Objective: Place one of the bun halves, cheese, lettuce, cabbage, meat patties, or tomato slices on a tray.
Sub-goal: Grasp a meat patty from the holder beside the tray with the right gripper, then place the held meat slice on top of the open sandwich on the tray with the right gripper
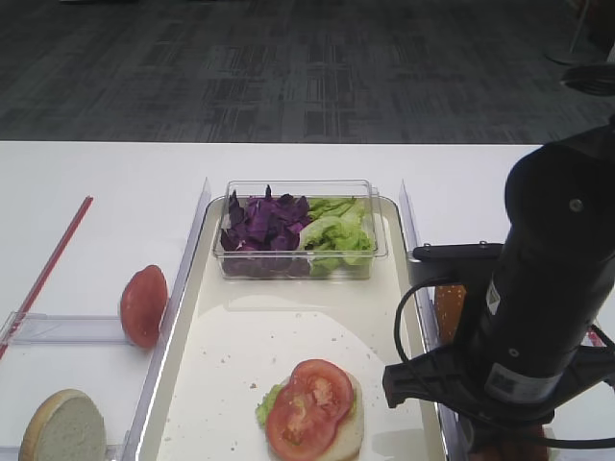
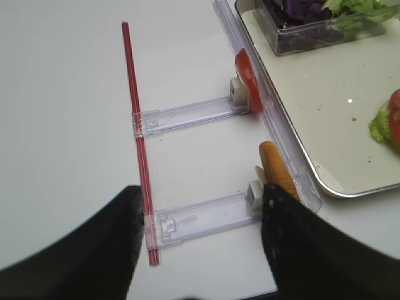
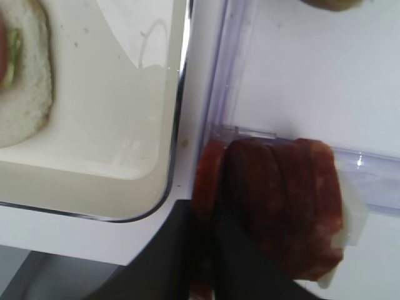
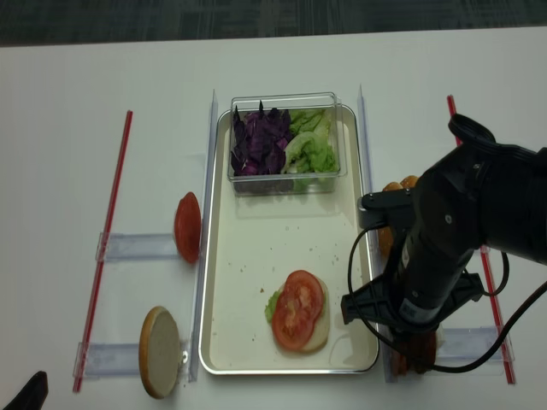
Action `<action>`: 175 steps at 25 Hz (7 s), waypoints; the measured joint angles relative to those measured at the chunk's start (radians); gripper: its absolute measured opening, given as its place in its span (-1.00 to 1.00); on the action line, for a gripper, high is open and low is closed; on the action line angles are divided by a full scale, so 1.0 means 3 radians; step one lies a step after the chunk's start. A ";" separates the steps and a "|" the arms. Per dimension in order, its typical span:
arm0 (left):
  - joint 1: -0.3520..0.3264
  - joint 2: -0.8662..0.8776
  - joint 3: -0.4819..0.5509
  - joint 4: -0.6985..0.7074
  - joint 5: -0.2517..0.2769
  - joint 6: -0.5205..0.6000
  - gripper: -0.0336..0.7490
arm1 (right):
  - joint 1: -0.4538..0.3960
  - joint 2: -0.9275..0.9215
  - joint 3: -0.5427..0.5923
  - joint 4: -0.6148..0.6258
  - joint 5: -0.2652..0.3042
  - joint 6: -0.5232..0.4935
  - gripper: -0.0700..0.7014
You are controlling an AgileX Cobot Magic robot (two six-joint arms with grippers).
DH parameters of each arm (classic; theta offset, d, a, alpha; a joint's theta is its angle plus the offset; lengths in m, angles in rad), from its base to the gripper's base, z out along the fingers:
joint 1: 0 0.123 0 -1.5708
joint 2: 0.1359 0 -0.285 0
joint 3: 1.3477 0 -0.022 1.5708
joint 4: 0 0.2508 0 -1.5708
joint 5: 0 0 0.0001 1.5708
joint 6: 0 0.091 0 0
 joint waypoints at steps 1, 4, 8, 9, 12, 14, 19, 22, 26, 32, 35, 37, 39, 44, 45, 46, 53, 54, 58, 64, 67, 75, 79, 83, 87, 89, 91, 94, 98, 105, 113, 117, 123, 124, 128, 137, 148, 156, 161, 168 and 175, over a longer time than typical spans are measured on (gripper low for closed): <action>0.0000 0.0000 0.0000 0.0000 0.0000 0.0000 0.06 | 0.0000 0.0000 0.0000 0.0000 0.0000 0.0000 -0.56; 0.0000 0.0000 0.0000 0.0000 0.0000 0.0000 0.06 | 0.0000 -0.0022 0.0000 0.0000 0.0012 -0.0005 -0.56; 0.0000 0.0000 0.0000 0.0000 0.0000 0.0000 0.06 | 0.0000 -0.0103 0.0000 -0.0009 0.0024 -0.0005 -0.56; 0.0000 0.0000 0.0000 0.0000 0.0000 0.0000 0.06 | 0.0000 -0.0118 0.0000 -0.0015 0.0024 -0.0005 -0.56; 0.0000 0.0000 0.0000 0.0000 0.0000 0.0000 0.06 | 0.0000 -0.0141 0.0000 -0.0015 0.0037 -0.0005 -0.56; 0.0000 0.0000 0.0000 0.0000 0.0000 0.0000 0.06 | 0.0000 -0.0141 0.0000 -0.0017 0.0039 -0.0005 -0.56; 0.0000 0.0000 0.0000 0.0000 0.0000 0.0000 0.06 | 0.0000 -0.0141 -0.0038 -0.0022 0.0111 -0.0007 -0.56; 0.0000 0.0000 0.0000 0.0000 0.0000 0.0000 0.06 | 0.0000 -0.0149 -0.0108 -0.0061 0.0170 -0.0007 -0.56; 0.0000 0.0000 0.0000 0.0000 0.0000 0.0000 0.06 | 0.0000 -0.0242 -0.0179 -0.0092 0.0202 -0.0007 -0.56; 0.0000 0.0000 0.0000 0.0000 0.0000 0.0000 0.06 | 0.0000 -0.0354 -0.0240 -0.0096 0.0253 -0.0013 -0.56; 0.0000 0.0000 0.0000 0.0000 0.0000 0.0000 0.06 | 0.0000 -0.0385 -0.0277 -0.0033 0.0259 -0.0065 -0.56; 0.0000 0.0000 0.0000 0.0000 0.0000 0.0000 0.06 | 0.0000 -0.0385 -0.0295 0.0038 0.0253 -0.0135 -0.56; 0.0000 0.0000 0.0000 0.0000 0.0000 0.0000 0.06 | 0.0000 -0.0385 -0.0303 0.0137 0.0212 -0.0232 -0.56; 0.0000 0.0000 0.0000 0.0000 0.0000 0.0000 0.06 | 0.0000 -0.0385 -0.0303 0.0503 0.0038 -0.0575 -0.56; 0.0000 0.0000 0.0000 0.0000 0.0000 0.0000 0.06 | 0.0000 -0.0385 -0.0303 0.0564 -0.0005 -0.0630 -0.56; 0.0000 0.0000 0.0000 0.0000 0.0000 0.0000 0.06 | 0.0000 -0.0385 -0.0303 0.0657 -0.0040 -0.0732 -0.56; 0.0000 0.0000 0.0000 0.0000 0.0000 0.0000 0.06 | 0.0000 -0.0385 -0.0303 0.1166 -0.0271 -0.1315 -0.56; 0.0000 0.0000 0.0000 0.0000 0.0000 0.0000 0.06 | 0.0000 -0.0385 -0.0303 0.1206 -0.0288 -0.1368 -0.56; 0.0000 0.0000 0.0000 0.0000 0.0000 0.0000 0.06 | 0.0000 -0.0352 -0.0303 0.1300 -0.0336 -0.1545 -0.56; 0.0000 0.0000 0.0000 0.0000 0.0000 0.0000 0.06 | 0.0000 -0.0143 -0.0303 0.1538 -0.0375 -0.1873 -0.56; 0.0000 0.0000 0.0000 0.0000 0.0000 0.0000 0.06 | 0.0000 -0.0076 -0.0303 0.1621 -0.0398 -0.2036 -0.56; 0.0000 0.0000 0.0000 0.0000 0.0000 0.0000 0.06 | -0.0074 0.0018 -0.0303 0.1830 -0.0399 -0.2420 -0.56; 0.0000 0.0000 0.0000 0.0000 0.0000 0.0000 0.06 | -0.0135 0.0054 -0.0303 0.1886 -0.0373 -0.2569 -0.56; 0.0000 0.0000 0.0000 0.0000 0.0000 0.0000 0.06 | -0.0148 0.0106 -0.0303 0.1919 -0.0366 -0.2656 -0.56; 0.0000 0.0000 0.0000 0.0000 0.0000 0.0000 0.06 | -0.0203 0.0135 -0.0303 0.1944 -0.0336 -0.2750 -0.57; 0.0000 0.0000 0.0000 0.0000 0.0000 0.0000 0.06 | -0.0234 0.0135 -0.0303 0.1952 -0.0322 -0.2783 -0.57; 0.0000 0.0000 0.0000 0.0000 0.0000 0.0000 0.06 | -0.0260 0.0135 -0.0303 0.1964 -0.0310 -0.2841 -0.57; 0.0000 0.0000 0.0000 0.0000 0.0000 0.0000 0.06 | -0.0273 0.0154 -0.0303 0.1991 -0.0310 -0.2911 -0.57; 0.0000 0.0000 0.0000 0.0000 0.0000 0.0000 0.06 | -0.0273 0.0204 -0.0303 0.2101 -0.0310 -0.3064 -0.57; 0.0000 0.0000 0.0000 0.0000 0.0000 0.0000 0.06 | -0.0273 0.0254 -0.0303 0.2513 -0.0310 -0.3437 -0.57; 0.0000 0.0000 0.0000 0.0000 0.0000 0.0000 0.06 | -0.0273 0.0451 -0.0306 0.2787 -0.0296 -0.3664 -0.57; 0.0000 0.0000 0.0000 0.0000 0.0000 0.0000 0.06 | -0.0273 0.0526 -0.0306 0.2818 -0.0296 -0.3727 -0.57; 0.0000 0.0000 0.0000 0.0000 0.0000 0.0000 0.06 | -0.0273 0.0610 -0.0311 0.2859 -0.0296 -0.3808 -0.57; 0.0000 0.0000 0.0000 0.0000 0.0000 0.0000 0.06 | -0.0273 0.0616 -0.0314 0.2860 -0.0296 -0.3815 -0.57; 0.0000 0.0000 0.0000 0.0000 0.0000 0.0000 0.06 | -0.0273 0.0647 -0.0331 0.2865 -0.0317 -0.3832 -0.57; 0.0000 0.0000 0.0000 0.0000 0.0000 0.0000 0.06 | -0.0273 0.0647 -0.0336 0.2852 -0.0399 -0.3854 -0.57; 0.0000 0.0000 0.0000 0.0000 0.0000 0.0000 0.06 | -0.0273 0.0647 -0.0336 0.2803 -0.0441 -0.3862 -0.50; 0.0000 0.0000 0.0000 0.0000 0.0000 0.0000 0.06 | -0.0273 0.0647 -0.0336 0.2788 -0.0476 -0.3892 -0.28; 0.0000 0.0000 0.0000 0.0000 0.0000 0.0000 0.06 | -0.0273 0.0647 -0.0336 0.2781 -0.0546 -0.3914 -0.14; 0.0000 0.0000 0.0000 0.0000 0.0000 0.0000 0.06 | -0.0273 0.0647 -0.0336 0.2726 -0.0753 -0.3928 -0.05; 0.0000 0.0000 0.0000 0.0000 0.0000 0.0000 0.06 | -0.0273 0.0647 -0.0336 0.2630 -0.1034 -0.3928 -0.04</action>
